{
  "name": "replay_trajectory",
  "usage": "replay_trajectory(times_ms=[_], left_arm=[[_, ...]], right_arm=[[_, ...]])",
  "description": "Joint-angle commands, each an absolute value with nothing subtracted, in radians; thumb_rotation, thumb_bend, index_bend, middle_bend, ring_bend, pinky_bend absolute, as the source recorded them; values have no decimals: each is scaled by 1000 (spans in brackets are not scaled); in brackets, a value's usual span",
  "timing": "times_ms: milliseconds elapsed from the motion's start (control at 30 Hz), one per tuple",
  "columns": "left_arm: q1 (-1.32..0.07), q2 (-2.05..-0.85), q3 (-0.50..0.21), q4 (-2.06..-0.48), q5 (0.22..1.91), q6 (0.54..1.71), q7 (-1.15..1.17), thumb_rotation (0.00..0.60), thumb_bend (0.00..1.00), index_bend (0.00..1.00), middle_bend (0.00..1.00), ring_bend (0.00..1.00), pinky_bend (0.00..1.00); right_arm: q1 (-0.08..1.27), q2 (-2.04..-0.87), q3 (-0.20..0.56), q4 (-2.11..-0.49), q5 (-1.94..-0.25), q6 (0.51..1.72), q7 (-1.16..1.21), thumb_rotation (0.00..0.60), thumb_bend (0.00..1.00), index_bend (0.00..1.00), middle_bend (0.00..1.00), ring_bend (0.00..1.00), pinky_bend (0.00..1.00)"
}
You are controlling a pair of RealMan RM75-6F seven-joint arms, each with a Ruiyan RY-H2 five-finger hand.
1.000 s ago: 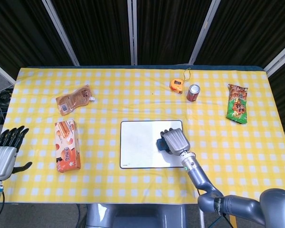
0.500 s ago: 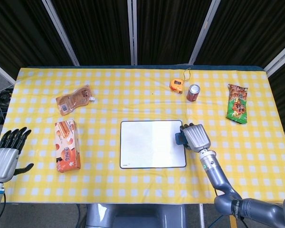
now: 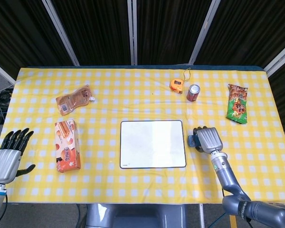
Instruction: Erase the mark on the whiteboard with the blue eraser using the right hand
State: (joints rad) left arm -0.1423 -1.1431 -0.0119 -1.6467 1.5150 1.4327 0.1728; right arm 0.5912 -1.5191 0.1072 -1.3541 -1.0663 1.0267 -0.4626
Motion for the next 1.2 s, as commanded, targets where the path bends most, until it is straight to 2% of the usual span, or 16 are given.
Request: replay_trajectory(times_ms=[33, 233, 333, 500, 600, 833, 1200], left_arm=[[-141, -1142, -10, -1648, 1519, 1436, 173, 600, 0, 0, 0, 0, 0], [-136, -1141, -9, -1654, 1533, 1451, 177, 600, 0, 0, 0, 0, 0], [-131, -1138, -6, -1659, 1544, 1463, 178, 600, 0, 0, 0, 0, 0], [-121, -1131, -1, -1665, 1560, 1482, 168, 600, 0, 0, 0, 0, 0], [-114, -1128, 4, -1662, 1567, 1491, 161, 600, 0, 0, 0, 0, 0], [-97, -1128, 18, -1665, 1595, 1515, 158, 600, 0, 0, 0, 0, 0], [-85, -1144, 25, -1650, 1604, 1520, 181, 600, 0, 0, 0, 0, 0]], right_arm=[[586, -1514, 102, -1360, -1058, 1024, -475, 600, 122, 376, 205, 196, 141], [564, -1499, 95, -1386, -1085, 1071, -489, 600, 105, 177, 25, 23, 24], [545, -1476, 96, -1430, -1104, 1106, -476, 600, 103, 99, 0, 0, 3], [499, -1414, 78, -1517, -1200, 1199, -431, 600, 103, 87, 0, 0, 0], [446, -1363, 47, -1561, -1313, 1299, -368, 600, 103, 75, 0, 0, 0], [311, -1281, -32, -1563, -1502, 1510, -225, 600, 97, 57, 0, 0, 0], [187, -1267, -78, -1484, -1603, 1636, -97, 600, 93, 35, 0, 0, 0]])
